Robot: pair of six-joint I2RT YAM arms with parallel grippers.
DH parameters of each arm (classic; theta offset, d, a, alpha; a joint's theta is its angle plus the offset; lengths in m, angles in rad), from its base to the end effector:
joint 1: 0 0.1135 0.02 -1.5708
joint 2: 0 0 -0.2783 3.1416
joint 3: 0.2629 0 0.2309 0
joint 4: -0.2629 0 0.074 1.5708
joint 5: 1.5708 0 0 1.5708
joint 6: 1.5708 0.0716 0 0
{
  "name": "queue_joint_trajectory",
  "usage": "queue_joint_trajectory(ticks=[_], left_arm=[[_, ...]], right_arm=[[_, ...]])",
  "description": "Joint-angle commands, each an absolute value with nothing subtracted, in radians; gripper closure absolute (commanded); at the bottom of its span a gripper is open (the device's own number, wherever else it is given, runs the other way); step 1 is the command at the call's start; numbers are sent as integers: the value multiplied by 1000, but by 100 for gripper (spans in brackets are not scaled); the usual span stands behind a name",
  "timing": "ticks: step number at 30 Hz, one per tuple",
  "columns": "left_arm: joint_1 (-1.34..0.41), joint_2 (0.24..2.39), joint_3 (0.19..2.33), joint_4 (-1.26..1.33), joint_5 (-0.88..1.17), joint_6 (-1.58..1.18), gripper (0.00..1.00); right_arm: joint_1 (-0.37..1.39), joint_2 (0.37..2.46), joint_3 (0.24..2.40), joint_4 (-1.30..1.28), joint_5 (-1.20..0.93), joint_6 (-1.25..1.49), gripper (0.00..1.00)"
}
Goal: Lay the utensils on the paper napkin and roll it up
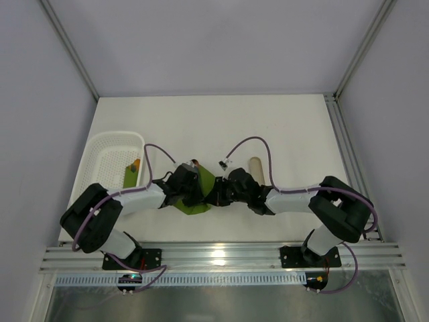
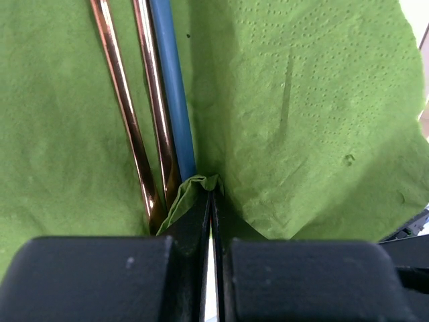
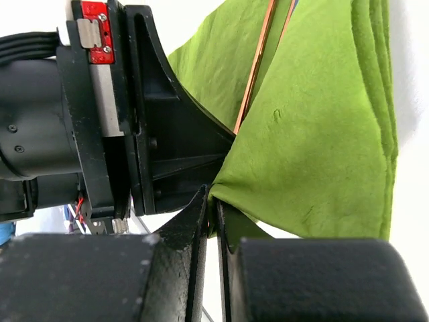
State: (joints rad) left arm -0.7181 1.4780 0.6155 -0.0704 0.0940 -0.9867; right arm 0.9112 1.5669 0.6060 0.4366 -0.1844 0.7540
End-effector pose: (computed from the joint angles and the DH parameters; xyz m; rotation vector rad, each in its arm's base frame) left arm 0.1999 -0.1836 0.1436 -0.3189 2.6726 -0.7524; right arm 0.1862 0.2616 0.1711 -0.3052 2.3006 1.1331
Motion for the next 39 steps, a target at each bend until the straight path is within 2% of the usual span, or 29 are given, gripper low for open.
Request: queue_joint_trajectory(ticks=[1, 15, 39], left_arm=[[-721, 1439, 604, -98, 48, -977, 100], [-721, 1356, 594, -152, 48, -969, 100], [-722, 1189, 497, -253, -109, -1005, 100]], right_arm=[[928, 1577, 650, 413, -137, 719, 89], [954, 1592, 709, 302, -72, 678, 88], [997, 1689, 842, 207, -77, 632, 85]])
